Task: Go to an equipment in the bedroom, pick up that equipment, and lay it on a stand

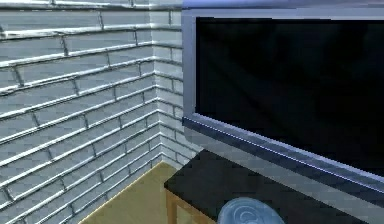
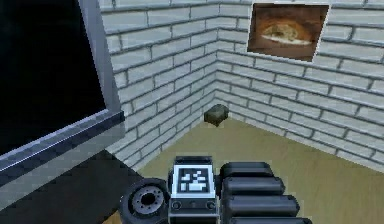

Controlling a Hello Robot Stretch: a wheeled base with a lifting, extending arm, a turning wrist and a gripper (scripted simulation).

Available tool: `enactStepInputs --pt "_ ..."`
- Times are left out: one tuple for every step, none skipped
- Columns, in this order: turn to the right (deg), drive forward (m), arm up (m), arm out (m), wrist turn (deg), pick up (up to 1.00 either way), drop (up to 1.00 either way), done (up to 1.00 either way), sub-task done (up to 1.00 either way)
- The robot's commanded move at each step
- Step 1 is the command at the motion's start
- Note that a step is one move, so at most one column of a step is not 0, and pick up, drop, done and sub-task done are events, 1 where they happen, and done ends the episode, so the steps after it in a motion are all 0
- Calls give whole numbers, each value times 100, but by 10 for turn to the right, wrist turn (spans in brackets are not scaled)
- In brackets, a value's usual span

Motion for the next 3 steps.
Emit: enactStepInputs --pt "0 25 0 0 0 0 0 0 0" --pt "0 0 0 32 0 0 0 0 0" --pt "0 0 0 0 390 0 0 0 0"
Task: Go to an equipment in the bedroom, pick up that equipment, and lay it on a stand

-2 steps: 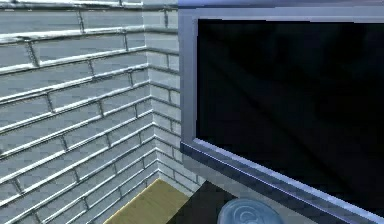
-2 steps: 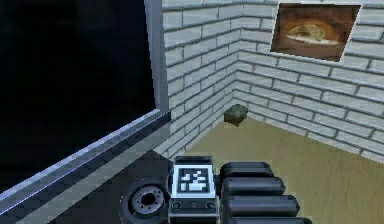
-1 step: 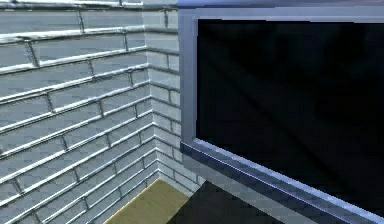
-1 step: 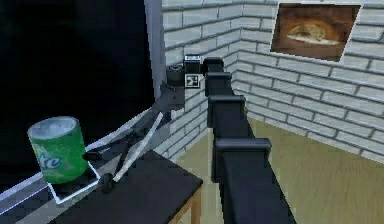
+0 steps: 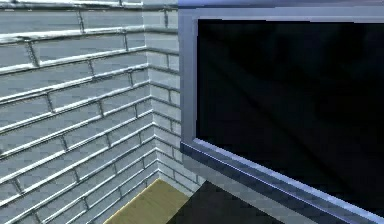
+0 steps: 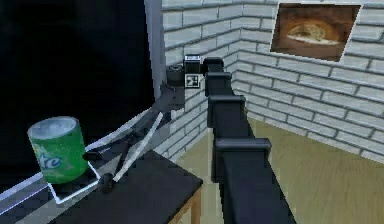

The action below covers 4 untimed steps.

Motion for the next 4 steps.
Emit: enactStepInputs --pt "0 0 0 0 390 0 0 0 0" --pt "0 0 0 0 0 0 100 0 0" --pt "0 0 0 -10 0 0 0 0 0" --pt "0 0 0 0 0 0 0 100 0"
